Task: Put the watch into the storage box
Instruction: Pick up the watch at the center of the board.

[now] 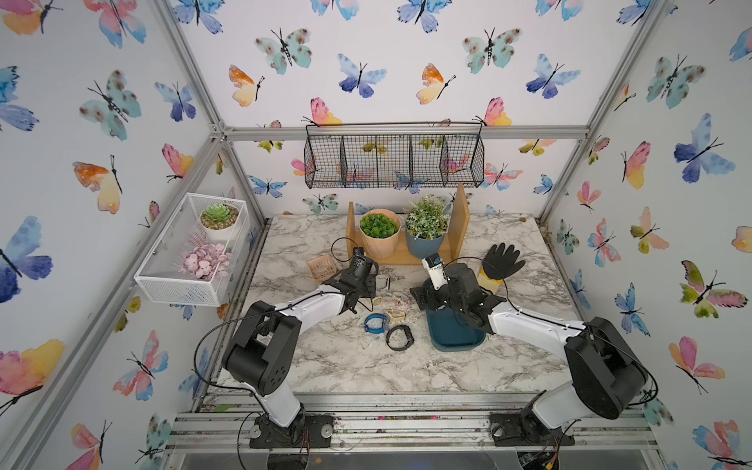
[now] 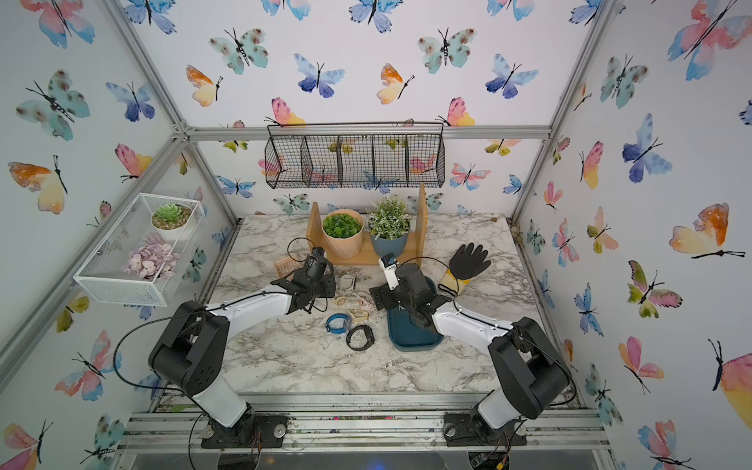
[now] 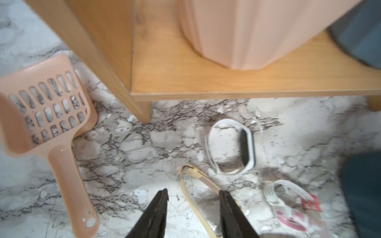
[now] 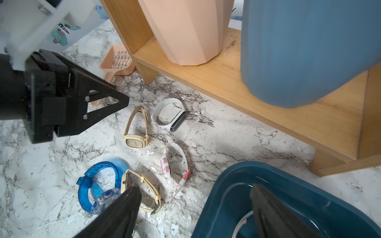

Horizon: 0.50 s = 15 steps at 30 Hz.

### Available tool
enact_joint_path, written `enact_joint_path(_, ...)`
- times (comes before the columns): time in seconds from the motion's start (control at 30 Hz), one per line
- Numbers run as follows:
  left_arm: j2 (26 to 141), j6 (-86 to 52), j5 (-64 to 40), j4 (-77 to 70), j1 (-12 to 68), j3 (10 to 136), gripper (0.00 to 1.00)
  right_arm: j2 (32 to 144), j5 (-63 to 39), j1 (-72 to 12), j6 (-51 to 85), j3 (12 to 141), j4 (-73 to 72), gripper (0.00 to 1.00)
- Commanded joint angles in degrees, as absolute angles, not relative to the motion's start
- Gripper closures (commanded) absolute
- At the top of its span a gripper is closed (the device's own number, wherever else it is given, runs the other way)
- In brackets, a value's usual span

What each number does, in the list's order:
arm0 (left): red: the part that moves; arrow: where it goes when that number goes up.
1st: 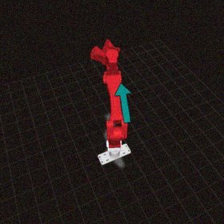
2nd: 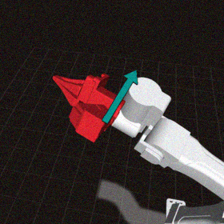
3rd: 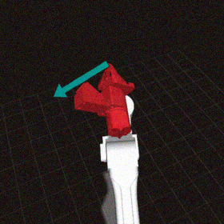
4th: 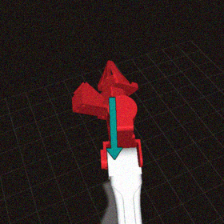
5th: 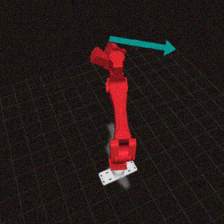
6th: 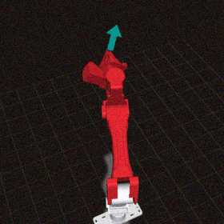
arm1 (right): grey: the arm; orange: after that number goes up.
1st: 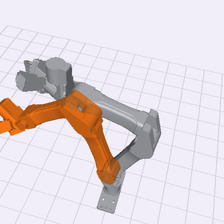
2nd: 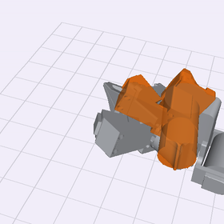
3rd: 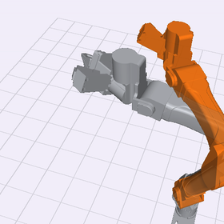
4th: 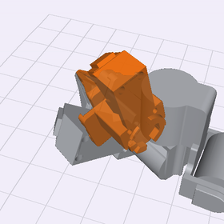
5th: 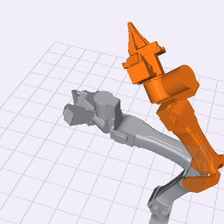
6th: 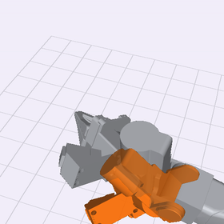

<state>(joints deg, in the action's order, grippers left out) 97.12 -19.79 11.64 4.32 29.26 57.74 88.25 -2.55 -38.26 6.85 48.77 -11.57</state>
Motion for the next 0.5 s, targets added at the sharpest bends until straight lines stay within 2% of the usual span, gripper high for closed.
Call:
enact_joint_path(0.0, 99.4, -20.8, 10.3, 6.6, 29.0, 59.4, 0.55, 89.3, -4.1, -38.6, 7.1, 50.9, -10.4, 0.1)
enact_joint_path(0.47, 104.7, -21.7, 7.2, 4.2, 28.4, 59.5, 0.62, 90.4, -4.5, -38.7, 6.7, 52.1, -9.4, 0.11)
